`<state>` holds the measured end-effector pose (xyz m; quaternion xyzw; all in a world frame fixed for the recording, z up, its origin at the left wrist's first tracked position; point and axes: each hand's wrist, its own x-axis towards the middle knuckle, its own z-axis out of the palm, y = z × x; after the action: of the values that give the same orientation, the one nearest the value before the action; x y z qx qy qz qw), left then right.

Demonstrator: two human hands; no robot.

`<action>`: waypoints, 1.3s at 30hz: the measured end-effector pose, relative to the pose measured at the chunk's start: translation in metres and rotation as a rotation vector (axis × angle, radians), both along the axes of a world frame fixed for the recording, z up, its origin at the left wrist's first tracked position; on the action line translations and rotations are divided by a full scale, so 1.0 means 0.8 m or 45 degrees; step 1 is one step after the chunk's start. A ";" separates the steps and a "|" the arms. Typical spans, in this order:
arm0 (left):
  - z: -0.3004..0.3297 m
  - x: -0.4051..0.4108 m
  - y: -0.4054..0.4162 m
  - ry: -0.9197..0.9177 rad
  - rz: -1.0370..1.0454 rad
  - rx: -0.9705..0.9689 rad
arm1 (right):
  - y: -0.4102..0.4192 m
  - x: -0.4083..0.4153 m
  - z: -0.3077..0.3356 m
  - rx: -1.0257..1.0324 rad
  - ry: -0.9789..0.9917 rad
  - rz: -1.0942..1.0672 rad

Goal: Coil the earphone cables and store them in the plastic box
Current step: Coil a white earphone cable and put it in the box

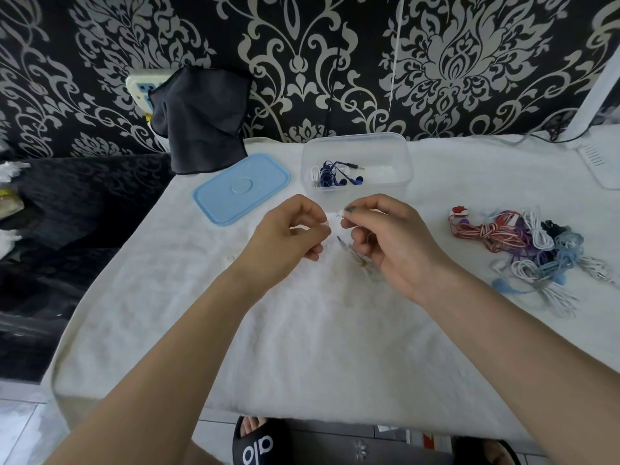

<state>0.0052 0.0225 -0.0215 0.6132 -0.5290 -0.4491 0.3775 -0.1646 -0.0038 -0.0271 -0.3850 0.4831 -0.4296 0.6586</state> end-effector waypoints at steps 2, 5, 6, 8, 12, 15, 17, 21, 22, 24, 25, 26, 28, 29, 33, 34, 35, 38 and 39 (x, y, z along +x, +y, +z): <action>0.001 -0.002 0.001 -0.066 -0.035 -0.058 | 0.001 0.001 0.000 -0.035 0.037 0.025; 0.002 -0.002 0.003 -0.150 -0.081 -0.128 | 0.002 0.001 -0.002 -0.081 0.102 0.061; 0.002 -0.002 0.003 -0.170 -0.085 -0.142 | 0.003 0.000 -0.003 -0.097 0.116 0.071; 0.002 -0.001 0.004 -0.202 -0.080 -0.162 | 0.003 0.000 -0.004 -0.121 0.131 0.087; 0.001 0.000 0.005 -0.228 -0.077 -0.176 | 0.004 0.001 -0.005 -0.128 0.141 0.094; 0.001 0.000 0.005 -0.241 -0.072 -0.184 | 0.003 0.002 -0.004 -0.114 0.137 0.077; 0.001 0.000 0.005 -0.258 -0.067 -0.188 | 0.002 0.002 -0.004 -0.106 0.136 0.068; 0.001 0.000 0.005 -0.311 -0.068 -0.209 | 0.003 0.001 -0.003 -0.104 0.117 0.060; 0.001 0.000 0.005 -0.323 -0.068 -0.215 | 0.003 0.001 -0.003 -0.108 0.116 0.062; 0.001 0.000 0.005 -0.331 -0.061 -0.229 | 0.003 0.001 -0.003 -0.118 0.121 0.068; 0.001 0.000 0.005 -0.326 -0.056 -0.234 | 0.003 0.001 -0.003 -0.126 0.127 0.073; 0.000 0.001 0.005 -0.318 -0.053 -0.237 | 0.004 0.001 -0.004 -0.137 0.138 0.080; 0.000 0.001 0.005 -0.309 -0.049 -0.239 | 0.004 0.001 -0.004 -0.161 0.163 0.091; 0.000 0.000 0.005 -0.310 -0.049 -0.240 | 0.005 0.001 -0.004 -0.169 0.170 0.091; 0.000 0.000 0.005 -0.292 -0.047 -0.248 | 0.004 0.002 -0.005 -0.177 0.171 0.080; 0.000 0.000 0.005 -0.287 -0.046 -0.248 | 0.004 0.002 -0.004 -0.179 0.174 0.077; 0.000 0.000 0.005 -0.281 -0.045 -0.249 | 0.004 0.001 -0.004 -0.184 0.180 0.074; 0.001 0.000 0.005 -0.286 -0.045 -0.265 | 0.005 0.000 -0.003 -0.207 0.191 0.083; 0.001 0.000 0.006 -0.288 -0.048 -0.272 | 0.006 0.000 -0.002 -0.218 0.193 0.088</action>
<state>0.0051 0.0269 -0.0208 0.6063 -0.6242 -0.3253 0.3700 -0.1643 0.0008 -0.0290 -0.4875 0.4797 -0.4159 0.5994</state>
